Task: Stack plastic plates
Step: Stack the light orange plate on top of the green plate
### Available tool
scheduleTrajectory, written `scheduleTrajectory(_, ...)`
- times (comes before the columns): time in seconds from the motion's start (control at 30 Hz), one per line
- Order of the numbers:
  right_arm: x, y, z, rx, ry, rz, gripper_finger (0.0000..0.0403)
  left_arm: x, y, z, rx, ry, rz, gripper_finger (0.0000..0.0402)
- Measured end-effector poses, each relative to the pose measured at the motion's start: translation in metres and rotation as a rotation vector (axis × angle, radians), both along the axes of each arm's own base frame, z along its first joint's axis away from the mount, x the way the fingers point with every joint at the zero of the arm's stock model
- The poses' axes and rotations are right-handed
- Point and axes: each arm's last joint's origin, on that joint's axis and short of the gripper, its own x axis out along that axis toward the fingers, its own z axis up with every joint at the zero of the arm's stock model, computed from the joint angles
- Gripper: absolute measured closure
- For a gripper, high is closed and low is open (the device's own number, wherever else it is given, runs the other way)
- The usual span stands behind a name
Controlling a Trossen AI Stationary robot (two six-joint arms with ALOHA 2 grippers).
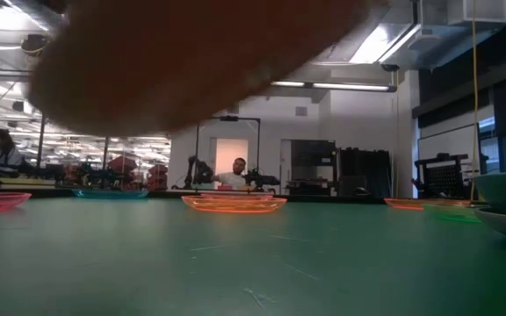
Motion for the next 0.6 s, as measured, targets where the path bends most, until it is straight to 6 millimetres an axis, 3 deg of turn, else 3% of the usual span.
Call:
scheduleTrajectory(0.3,0.003,0.002,0.029,0.002,-0.076,0.006,0.0395,0.050,0.015,-0.013,0.011,-0.155,-0.049,0.0390)
scheduleTrajectory(0.6,0.003,0.002,0.043,0.018,-0.107,-0.001,0.0395,0.125,-0.002,-0.009,0.145,-0.244,-0.127,0.0390)
